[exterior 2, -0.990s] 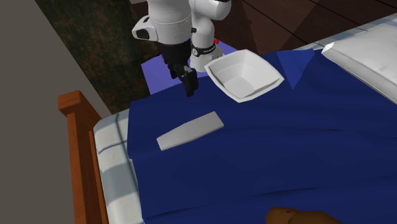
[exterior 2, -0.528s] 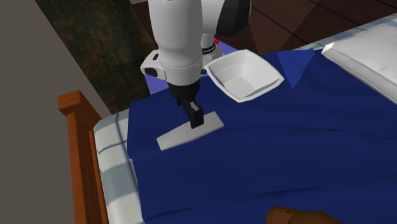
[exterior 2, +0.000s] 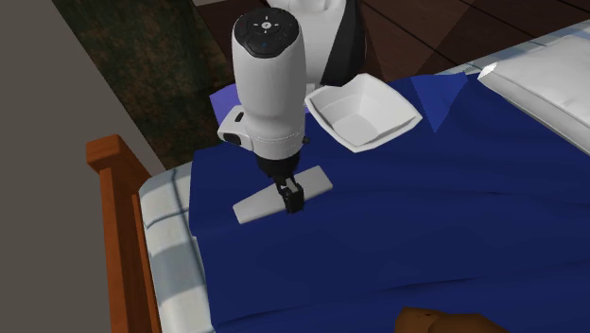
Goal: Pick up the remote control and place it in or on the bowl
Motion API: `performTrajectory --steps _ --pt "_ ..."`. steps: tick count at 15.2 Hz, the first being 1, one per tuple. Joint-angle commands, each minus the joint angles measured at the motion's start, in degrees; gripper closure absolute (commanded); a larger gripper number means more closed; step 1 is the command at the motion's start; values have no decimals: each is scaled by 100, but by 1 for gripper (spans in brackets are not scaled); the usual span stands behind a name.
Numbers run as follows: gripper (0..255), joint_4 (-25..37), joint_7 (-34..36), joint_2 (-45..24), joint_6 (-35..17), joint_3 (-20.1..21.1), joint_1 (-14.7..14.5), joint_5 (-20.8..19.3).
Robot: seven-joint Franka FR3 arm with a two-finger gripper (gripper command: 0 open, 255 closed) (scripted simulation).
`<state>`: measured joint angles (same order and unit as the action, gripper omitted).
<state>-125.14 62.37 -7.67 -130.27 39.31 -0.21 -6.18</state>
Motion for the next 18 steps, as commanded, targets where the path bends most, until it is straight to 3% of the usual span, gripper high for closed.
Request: performTrajectory --steps 1,9,10,18 --pt "0 -50 102 -152 -165 -29 -34 -140" --pt "0 -50 101 -151 -165 -30 -35 -139" --pt "255 -50 101 -151 -165 -30 -35 -139" --pt "255 -49 101 -151 -164 -30 -36 -139"
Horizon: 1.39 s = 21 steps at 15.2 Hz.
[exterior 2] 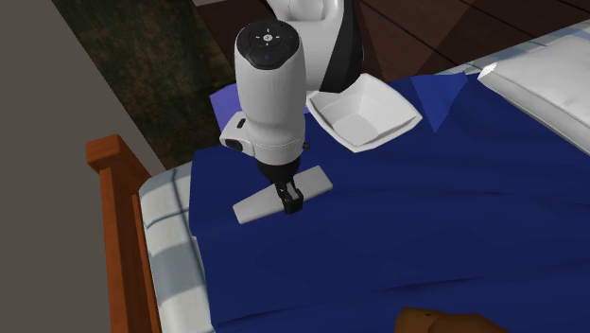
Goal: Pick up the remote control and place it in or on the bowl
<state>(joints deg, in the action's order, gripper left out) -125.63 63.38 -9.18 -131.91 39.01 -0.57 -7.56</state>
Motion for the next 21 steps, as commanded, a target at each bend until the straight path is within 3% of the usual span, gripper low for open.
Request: performTrajectory --steps 1,21 --pt "255 -1 0 0 -2 0 0 -1" --pt "255 726 -562 949 1439 79 145 794"
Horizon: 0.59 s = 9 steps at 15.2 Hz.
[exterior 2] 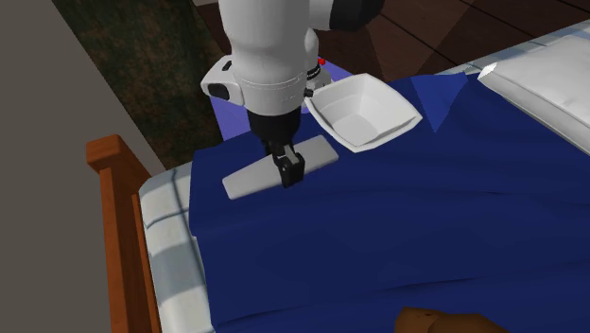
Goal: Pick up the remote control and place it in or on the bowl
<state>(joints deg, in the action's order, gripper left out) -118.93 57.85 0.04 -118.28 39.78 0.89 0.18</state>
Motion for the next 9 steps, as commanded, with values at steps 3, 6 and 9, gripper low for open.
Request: performTrajectory --steps 3,6,9 --pt "255 208 -55 120 302 -10 8 84" --pt "255 372 -94 199 528 -23 16 137" --pt "255 548 -125 264 754 -36 23 178"
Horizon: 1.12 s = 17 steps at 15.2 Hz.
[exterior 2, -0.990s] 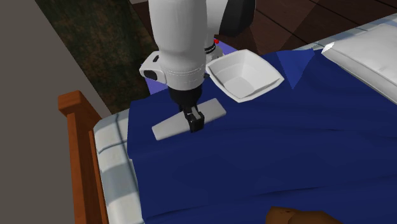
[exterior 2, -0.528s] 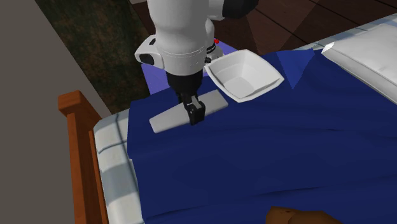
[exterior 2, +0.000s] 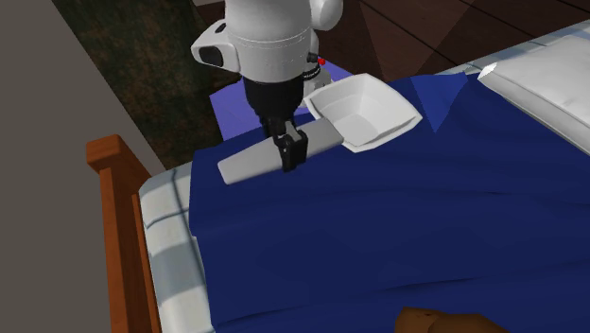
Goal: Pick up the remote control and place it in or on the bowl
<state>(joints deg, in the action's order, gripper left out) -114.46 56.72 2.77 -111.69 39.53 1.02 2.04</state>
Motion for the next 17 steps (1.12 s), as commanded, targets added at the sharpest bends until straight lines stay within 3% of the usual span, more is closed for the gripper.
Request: performTrajectory --steps 1,8,17 --pt "255 128 -17 0 128 -12 11 -3" --pt "255 -1154 -194 1588 149 -65 -389 1047" --pt "255 -2303 39 3362 622 -159 -1352 2041"
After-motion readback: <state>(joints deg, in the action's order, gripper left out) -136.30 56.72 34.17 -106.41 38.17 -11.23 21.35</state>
